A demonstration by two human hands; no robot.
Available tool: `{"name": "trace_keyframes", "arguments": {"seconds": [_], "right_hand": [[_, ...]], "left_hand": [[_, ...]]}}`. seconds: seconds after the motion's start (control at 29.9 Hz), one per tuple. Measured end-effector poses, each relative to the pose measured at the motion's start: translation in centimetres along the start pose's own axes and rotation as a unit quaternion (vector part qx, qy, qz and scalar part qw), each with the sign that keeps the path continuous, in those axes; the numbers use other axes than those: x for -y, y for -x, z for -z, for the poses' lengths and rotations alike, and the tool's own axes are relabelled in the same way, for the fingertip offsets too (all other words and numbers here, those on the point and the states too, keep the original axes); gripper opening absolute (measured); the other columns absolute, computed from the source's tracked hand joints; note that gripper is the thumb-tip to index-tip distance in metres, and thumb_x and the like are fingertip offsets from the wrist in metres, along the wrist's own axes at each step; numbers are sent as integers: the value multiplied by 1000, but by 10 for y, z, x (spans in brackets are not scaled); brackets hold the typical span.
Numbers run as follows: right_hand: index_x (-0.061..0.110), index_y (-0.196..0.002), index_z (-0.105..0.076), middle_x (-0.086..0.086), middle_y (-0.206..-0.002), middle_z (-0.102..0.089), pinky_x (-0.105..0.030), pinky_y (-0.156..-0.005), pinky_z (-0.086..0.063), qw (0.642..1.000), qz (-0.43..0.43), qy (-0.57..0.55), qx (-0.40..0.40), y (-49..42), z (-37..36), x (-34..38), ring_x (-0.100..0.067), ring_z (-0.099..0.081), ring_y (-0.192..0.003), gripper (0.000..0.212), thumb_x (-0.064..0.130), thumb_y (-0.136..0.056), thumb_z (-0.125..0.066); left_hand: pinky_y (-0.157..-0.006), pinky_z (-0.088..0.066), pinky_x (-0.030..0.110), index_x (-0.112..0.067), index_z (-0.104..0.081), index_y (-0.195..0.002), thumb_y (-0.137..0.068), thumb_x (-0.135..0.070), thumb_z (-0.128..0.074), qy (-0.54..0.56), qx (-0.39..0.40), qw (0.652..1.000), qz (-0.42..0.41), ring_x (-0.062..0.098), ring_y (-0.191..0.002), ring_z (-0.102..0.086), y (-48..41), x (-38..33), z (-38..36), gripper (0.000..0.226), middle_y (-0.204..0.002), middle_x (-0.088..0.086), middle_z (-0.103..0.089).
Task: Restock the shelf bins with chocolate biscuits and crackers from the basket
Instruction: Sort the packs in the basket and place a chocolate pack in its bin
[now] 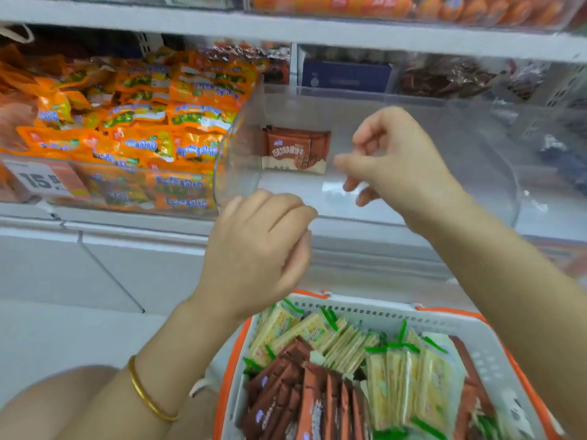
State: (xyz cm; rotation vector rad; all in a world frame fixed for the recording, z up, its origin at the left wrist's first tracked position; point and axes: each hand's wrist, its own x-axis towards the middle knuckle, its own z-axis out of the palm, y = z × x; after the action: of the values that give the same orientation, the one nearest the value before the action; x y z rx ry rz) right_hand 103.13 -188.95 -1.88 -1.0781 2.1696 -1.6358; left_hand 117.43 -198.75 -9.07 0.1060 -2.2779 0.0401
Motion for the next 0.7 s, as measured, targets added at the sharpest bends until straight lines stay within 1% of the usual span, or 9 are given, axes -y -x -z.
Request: {"name": "trace_keyframes", "arguments": {"seconds": [0.07,0.17,0.23,0.27,0.33,0.4,0.57,0.67,0.7], "right_hand": [[18,-81,-45,-2,-69,-52,-30,-39,-45,997,9,-6,73,51,11,-8,-18,-58,-48,28,0,-83,-65],[12,-87,-52,-7,-74,-55,-35,-43,-48,973,-72,88,199,99,4,-66,-23,-60,-54,18,-2,-84,-63],[11,-95,-57,-7,-81,-58,-25,-48,-48,930,-124,189,289,115,-7,-118,-23,-61,-67,16,3,-83,-64],[12,-99,-58,-4,-87,-58,-18,-50,-45,904,-124,243,329,122,-10,-144,-21,-60,-76,19,9,-82,-67],[14,-104,-56,-1,-97,-56,-18,-59,-41,862,-97,317,383,133,-13,-185,-16,-53,-87,31,21,-79,-73],[13,-105,-53,-1,-103,-53,-17,-60,-35,852,-92,315,408,144,-15,-208,-15,-48,-89,39,28,-77,-76],[12,-105,-50,-2,-103,-50,-28,-68,-34,852,-113,302,413,155,-22,-231,-16,-46,-92,39,31,-81,-73],[13,-93,-48,-3,-95,-54,-38,-67,-49,853,-154,269,419,151,-20,-233,-21,-57,-84,28,20,-82,-73],[13,-87,-48,-2,-90,-54,-37,-65,-53,854,-171,247,424,148,-17,-232,-23,-61,-78,26,16,-81,-74]], "left_hand": [[-65,-42,36,-6,-70,-91,-84,-12,-53,19,48,999,9,30,-78,-59,22,-16,-1,19,-89,6,-68],[-60,-49,37,-10,-68,-84,-85,-22,-43,53,207,975,54,30,-76,-58,59,-35,-12,28,-79,4,-65],[-59,-51,35,-13,-68,-83,-82,-30,-36,56,296,951,72,30,-78,-62,78,-44,-24,37,-78,3,-66],[-62,-51,34,-14,-69,-85,-81,-34,-32,59,335,937,77,29,-83,-63,84,-50,-29,42,-83,3,-67],[-74,-49,33,-18,-68,-98,-86,-37,-29,52,391,914,93,23,-101,-59,95,-57,-35,45,-99,-1,-66],[-80,-44,30,-21,-65,-108,-94,-31,-36,51,395,912,98,16,-110,-52,103,-58,-40,33,-110,-5,-62],[-76,-38,25,-21,-65,-109,-95,-26,-41,72,385,913,114,13,-109,-51,103,-58,-46,27,-111,-5,-62],[-79,-44,28,-22,-63,-110,-96,-25,-41,83,396,905,130,13,-109,-51,101,-59,-49,27,-111,-6,-61],[-81,-45,28,-22,-63,-110,-97,-25,-41,92,399,902,135,13,-109,-51,100,-60,-49,26,-112,-6,-61]]}}
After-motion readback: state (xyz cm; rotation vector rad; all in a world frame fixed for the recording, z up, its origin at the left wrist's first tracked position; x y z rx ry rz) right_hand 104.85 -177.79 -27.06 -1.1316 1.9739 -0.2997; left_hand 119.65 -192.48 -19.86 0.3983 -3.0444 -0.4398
